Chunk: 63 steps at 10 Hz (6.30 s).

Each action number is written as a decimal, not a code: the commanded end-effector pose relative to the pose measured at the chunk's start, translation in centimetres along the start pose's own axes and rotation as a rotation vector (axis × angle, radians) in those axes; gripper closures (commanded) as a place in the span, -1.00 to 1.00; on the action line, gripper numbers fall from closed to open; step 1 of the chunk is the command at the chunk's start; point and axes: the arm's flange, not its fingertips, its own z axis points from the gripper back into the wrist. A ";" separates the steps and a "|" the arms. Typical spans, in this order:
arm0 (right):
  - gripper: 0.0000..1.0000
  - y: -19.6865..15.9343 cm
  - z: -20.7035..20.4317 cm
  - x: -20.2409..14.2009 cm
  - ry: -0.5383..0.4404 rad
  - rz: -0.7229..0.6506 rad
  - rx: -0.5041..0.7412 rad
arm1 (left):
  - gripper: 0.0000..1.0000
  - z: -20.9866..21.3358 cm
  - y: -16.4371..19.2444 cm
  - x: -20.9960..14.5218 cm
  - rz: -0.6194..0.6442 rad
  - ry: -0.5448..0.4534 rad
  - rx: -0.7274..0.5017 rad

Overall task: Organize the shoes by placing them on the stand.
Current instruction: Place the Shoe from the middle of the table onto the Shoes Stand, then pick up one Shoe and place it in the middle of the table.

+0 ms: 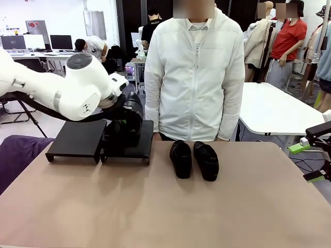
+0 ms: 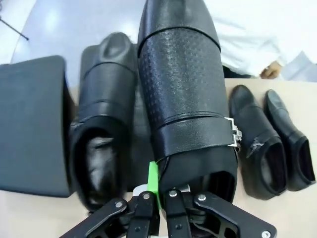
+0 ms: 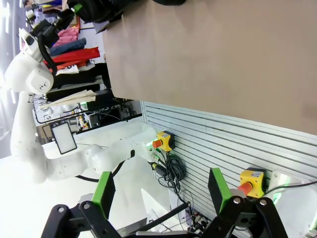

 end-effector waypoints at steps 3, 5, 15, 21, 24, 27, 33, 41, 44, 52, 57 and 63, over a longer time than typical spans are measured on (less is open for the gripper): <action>-1.00 -0.1 0.4 0.0 0.004 0.019 -0.006 | 1.00 0.1 -1.6 -0.3 -0.018 0.001 -0.019; -1.00 -0.1 0.4 0.0 0.004 0.019 -0.006 | 1.00 0.2 -2.8 -0.9 -0.024 0.010 -0.036; -1.00 -0.1 0.4 0.0 0.004 0.019 -0.006 | 1.00 -4.1 -0.8 0.5 -0.066 -0.012 0.041; -1.00 -0.1 0.4 0.0 0.004 0.019 -0.006 | -1.00 -3.9 -0.5 0.6 -0.033 -0.032 0.049; -1.00 -0.1 0.4 0.0 0.004 0.019 -0.006 | -1.00 -2.9 -0.6 0.2 -0.053 -0.009 -0.010; -1.00 -0.1 0.4 0.0 0.004 0.019 -0.006 | -1.00 2.6 -1.0 -1.0 -0.067 0.055 -0.074; -1.00 -0.1 0.4 0.0 0.004 0.019 -0.006 | -1.00 17.0 12.5 -10.4 -0.116 0.378 -0.473; -1.00 -0.1 0.4 0.0 0.004 0.019 -0.006 | -1.00 18.7 26.9 -15.7 0.305 0.257 -0.652; -1.00 -0.1 0.4 0.0 0.004 0.019 -0.006 | -1.00 18.7 26.9 -15.7 0.305 0.257 -0.652; -1.00 -0.1 0.4 0.0 0.004 0.019 -0.006 | -1.00 18.7 26.9 -15.7 0.305 0.257 -0.652; -1.00 10.8 -12.4 6.3 0.079 0.083 -0.335 | -1.00 18.7 26.9 -15.7 0.305 0.257 -0.652; -1.00 15.8 -27.9 7.6 -0.048 0.116 -0.537 | -1.00 18.7 26.9 -15.7 0.305 0.257 -0.652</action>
